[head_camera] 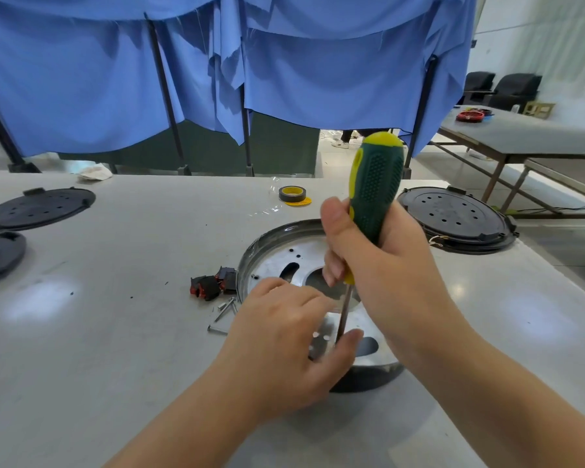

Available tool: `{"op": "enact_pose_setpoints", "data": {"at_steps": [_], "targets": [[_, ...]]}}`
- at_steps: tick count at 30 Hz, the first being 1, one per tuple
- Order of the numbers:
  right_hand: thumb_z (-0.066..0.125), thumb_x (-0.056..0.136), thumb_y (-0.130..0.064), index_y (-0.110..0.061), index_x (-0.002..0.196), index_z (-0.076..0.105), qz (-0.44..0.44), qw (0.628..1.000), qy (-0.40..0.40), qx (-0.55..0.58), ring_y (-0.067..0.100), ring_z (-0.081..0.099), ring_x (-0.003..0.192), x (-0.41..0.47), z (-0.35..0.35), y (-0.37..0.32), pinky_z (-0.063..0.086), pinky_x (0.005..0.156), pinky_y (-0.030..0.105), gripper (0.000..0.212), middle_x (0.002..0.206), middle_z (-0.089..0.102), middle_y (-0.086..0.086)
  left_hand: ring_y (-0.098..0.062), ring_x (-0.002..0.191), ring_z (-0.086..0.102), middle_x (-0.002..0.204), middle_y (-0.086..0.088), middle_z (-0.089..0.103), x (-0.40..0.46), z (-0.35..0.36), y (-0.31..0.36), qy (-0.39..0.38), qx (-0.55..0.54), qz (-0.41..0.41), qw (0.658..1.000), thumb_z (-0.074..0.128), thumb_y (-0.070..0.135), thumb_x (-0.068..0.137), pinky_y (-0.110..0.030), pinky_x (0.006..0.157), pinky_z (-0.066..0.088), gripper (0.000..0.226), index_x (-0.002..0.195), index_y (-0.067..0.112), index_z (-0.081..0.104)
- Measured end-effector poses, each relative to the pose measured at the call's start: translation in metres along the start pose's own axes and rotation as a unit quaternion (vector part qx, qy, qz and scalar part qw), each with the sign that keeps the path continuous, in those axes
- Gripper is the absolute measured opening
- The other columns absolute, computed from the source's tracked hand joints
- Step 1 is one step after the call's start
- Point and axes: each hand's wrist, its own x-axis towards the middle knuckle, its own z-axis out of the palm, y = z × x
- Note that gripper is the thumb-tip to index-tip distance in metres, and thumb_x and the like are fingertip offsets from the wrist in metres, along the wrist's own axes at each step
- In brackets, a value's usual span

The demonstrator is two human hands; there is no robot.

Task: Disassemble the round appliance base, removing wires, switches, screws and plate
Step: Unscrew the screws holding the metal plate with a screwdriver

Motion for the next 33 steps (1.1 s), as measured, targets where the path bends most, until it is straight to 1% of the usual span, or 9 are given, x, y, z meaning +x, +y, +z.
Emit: {"op": "enact_pose_setpoints", "data": {"at_steps": [5,9,12,16,19,22,27,30,33], "targets": [[0.057,0.088,-0.021,-0.015,0.058,0.038,0.008,0.991,-0.061,0.118,0.016,0.028,0.040,0.003,0.004,-0.001,0.030,0.040,0.021,0.036,0.046,0.031,-0.003,-0.014,0.061,0.049,0.061,0.002,0.054,0.001,0.003,-0.004,-0.006,0.011,0.003,1.000,0.029,0.064,0.083,-0.028,0.059,0.038,0.060,0.064,0.016,0.060],[0.056,0.086,-0.023,-0.021,0.051,0.031,0.113,0.952,-0.217,0.185,0.008,0.020,0.030,0.021,-0.006,-0.004,0.017,0.037,0.017,0.043,0.037,0.027,-0.009,-0.017,0.060,0.046,0.058,-0.001,0.050,0.003,0.002,-0.005,0.002,0.039,0.017,0.999,0.029,0.065,0.083,-0.028,0.055,0.036,0.062,0.058,0.013,0.053],[0.056,0.084,-0.025,-0.021,0.052,0.034,0.156,0.917,-0.300,0.212,0.006,0.022,0.031,0.032,-0.014,-0.002,0.019,0.035,0.018,0.039,0.038,0.028,-0.010,-0.017,0.057,0.044,0.056,-0.001,0.046,0.003,0.002,-0.006,0.000,0.042,0.020,0.999,0.030,0.065,0.083,-0.028,0.051,0.033,0.061,0.056,0.013,0.050],[0.062,0.087,-0.034,-0.019,0.059,0.048,0.132,0.957,-0.217,0.140,0.011,0.048,0.042,0.029,-0.012,0.002,0.045,0.047,0.020,0.034,0.048,0.043,-0.005,-0.015,0.058,0.045,0.058,0.001,0.049,0.004,0.004,-0.006,0.000,0.051,0.020,0.999,0.031,0.066,0.082,-0.025,0.052,0.036,0.059,0.059,0.016,0.053],[0.069,0.067,-0.049,-0.018,0.082,0.061,0.063,0.991,-0.120,-0.018,0.011,0.067,0.062,0.023,-0.009,-0.001,0.053,0.061,0.018,0.035,0.064,0.065,-0.001,-0.014,0.059,0.048,0.059,0.002,0.049,0.004,0.006,-0.007,0.008,0.036,0.009,0.999,0.032,0.067,0.082,-0.027,0.054,0.041,0.058,0.060,0.017,0.054],[0.072,0.061,-0.048,-0.018,0.098,0.059,0.031,0.997,-0.048,-0.043,0.010,0.070,0.066,0.019,-0.008,-0.009,0.052,0.058,0.015,0.049,0.080,0.070,0.004,-0.012,0.060,0.050,0.060,0.004,0.051,0.003,0.007,-0.009,0.006,0.029,0.015,0.999,0.031,0.066,0.083,-0.029,0.056,0.043,0.057,0.064,0.020,0.056],[0.068,0.084,-0.036,-0.005,0.090,0.054,0.038,0.999,-0.011,-0.006,0.012,0.049,0.054,0.017,0.001,-0.012,0.044,0.052,0.018,0.035,0.063,0.049,0.007,-0.013,0.056,0.046,0.056,0.003,0.048,0.003,0.007,-0.010,0.009,0.024,0.027,0.999,0.034,0.063,0.084,-0.029,0.054,0.040,0.054,0.061,0.017,0.054],[0.073,0.077,-0.037,-0.012,0.066,0.048,0.033,0.998,-0.039,0.028,0.013,0.037,0.046,0.018,0.010,-0.014,0.037,0.048,0.021,0.037,0.054,0.039,0.002,-0.016,0.053,0.045,0.054,0.000,0.046,0.004,0.005,-0.010,0.006,0.018,0.030,0.999,0.037,0.060,0.084,-0.030,0.052,0.039,0.054,0.058,0.015,0.050],[0.071,0.077,-0.028,-0.022,0.053,0.041,0.067,0.966,-0.223,0.116,0.008,0.028,0.034,0.027,0.006,-0.018,0.027,0.035,0.016,0.038,0.043,0.033,-0.008,-0.017,0.054,0.044,0.054,0.000,0.045,0.004,0.004,-0.010,0.013,0.018,0.032,0.999,0.039,0.060,0.083,-0.029,0.051,0.036,0.053,0.058,0.014,0.050]]}}
